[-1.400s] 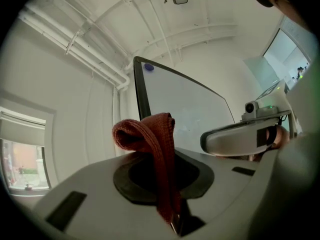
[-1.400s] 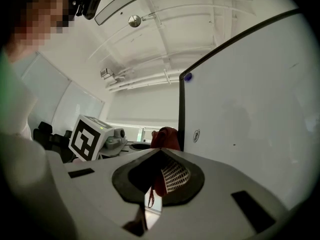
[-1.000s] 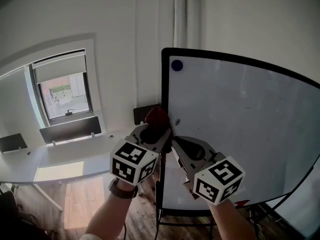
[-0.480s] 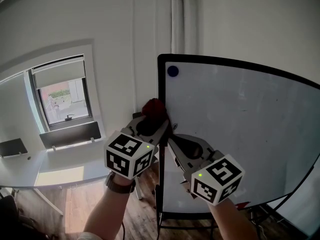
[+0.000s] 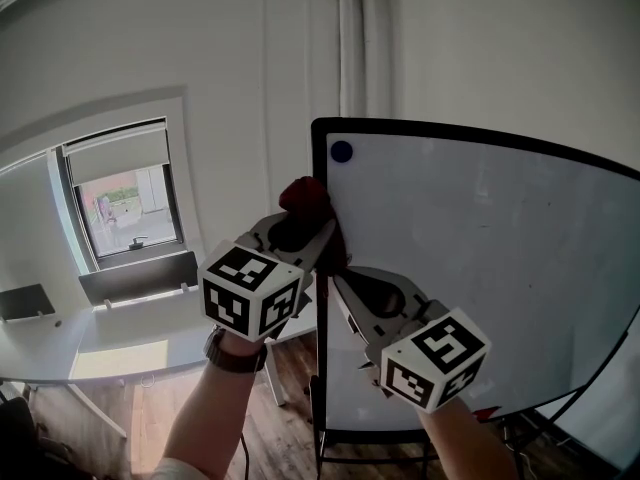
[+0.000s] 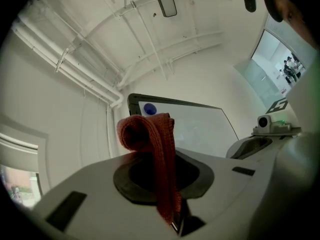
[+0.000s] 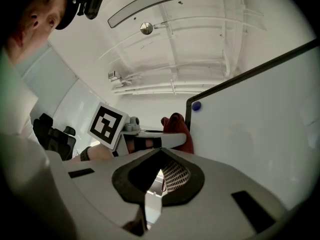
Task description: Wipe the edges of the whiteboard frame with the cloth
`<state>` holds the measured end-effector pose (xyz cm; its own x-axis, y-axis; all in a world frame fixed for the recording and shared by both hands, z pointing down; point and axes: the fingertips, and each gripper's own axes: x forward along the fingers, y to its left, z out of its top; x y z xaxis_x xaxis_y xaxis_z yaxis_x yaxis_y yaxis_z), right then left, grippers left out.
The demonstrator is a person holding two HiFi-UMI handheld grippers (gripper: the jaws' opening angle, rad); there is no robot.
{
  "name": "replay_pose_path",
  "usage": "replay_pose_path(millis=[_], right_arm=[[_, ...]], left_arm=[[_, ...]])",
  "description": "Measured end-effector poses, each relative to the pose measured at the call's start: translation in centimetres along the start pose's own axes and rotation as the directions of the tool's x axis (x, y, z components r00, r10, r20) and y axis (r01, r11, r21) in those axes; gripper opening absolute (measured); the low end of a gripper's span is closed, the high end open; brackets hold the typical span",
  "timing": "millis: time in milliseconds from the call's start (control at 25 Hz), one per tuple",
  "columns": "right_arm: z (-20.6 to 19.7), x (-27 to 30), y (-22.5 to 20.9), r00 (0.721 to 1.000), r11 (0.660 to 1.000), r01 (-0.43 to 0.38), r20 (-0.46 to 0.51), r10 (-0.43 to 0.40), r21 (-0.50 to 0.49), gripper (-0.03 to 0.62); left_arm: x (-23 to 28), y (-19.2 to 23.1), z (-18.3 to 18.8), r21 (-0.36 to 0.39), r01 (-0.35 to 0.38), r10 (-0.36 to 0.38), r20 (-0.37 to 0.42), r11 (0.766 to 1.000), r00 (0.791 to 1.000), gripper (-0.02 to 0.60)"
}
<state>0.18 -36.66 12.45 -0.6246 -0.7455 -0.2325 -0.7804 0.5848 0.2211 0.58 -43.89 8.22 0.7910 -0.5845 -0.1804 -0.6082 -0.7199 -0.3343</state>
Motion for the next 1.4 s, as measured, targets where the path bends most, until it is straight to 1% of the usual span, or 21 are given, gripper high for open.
replay_pose_path(millis=[320,480,720,1120,1400], right_arm=[[0.8,-0.5,0.0,1.000,1.000,0.004,0.018,-0.004,-0.012,0.005],[0.8,-0.6,-0.2,1.000,1.000,0.009,0.022,-0.009,-0.010,0.005],[0.8,-0.9,-0.2,1.000,1.000,0.010,0.025,-0.010,-0.006,0.005],[1.6,-0.6,-0.1,0.999,1.000,-0.007,0.037,0.008,-0.009,0.005],[0.5,-0.7,0.6,0.999,0.999,-0.034,0.025,0.034,0.009,0.005]], left_arm=[[0.3,0.8,3.3,0.049,-0.010,0.008,0.034,0.999,0.999,0.066],[0.4,1.1,3.9,0.061,-0.013,0.011,0.041,0.998,0.999,0.066],[0.3,1.0,4.0,0.054,-0.011,0.008,0.051,0.999,0.999,0.066],[-1.4,0.1,4.0,0.019,-0.030,0.028,0.102,0.999,0.994,0.066],[-3.7,-1.3,1.6,-0.019,-0.044,0.046,0.092,0.999,0.995,0.066]])
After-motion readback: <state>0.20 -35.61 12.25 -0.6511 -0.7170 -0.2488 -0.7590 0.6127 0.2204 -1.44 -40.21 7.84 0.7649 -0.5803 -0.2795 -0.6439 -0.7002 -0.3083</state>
